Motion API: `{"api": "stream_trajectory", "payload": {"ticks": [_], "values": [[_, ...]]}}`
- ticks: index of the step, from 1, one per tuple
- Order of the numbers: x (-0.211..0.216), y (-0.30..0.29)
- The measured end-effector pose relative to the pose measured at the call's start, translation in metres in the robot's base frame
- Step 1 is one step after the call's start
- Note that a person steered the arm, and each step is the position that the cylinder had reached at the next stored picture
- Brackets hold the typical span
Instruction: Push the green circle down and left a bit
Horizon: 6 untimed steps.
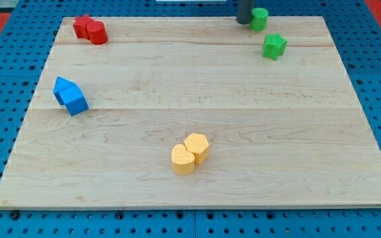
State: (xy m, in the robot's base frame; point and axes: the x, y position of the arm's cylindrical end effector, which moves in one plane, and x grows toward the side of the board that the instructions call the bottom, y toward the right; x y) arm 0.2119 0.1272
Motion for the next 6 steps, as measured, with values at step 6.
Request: {"api": "stream_trajectory", "payload": {"ticks": [6], "values": [[-0.008, -0.044]]}}
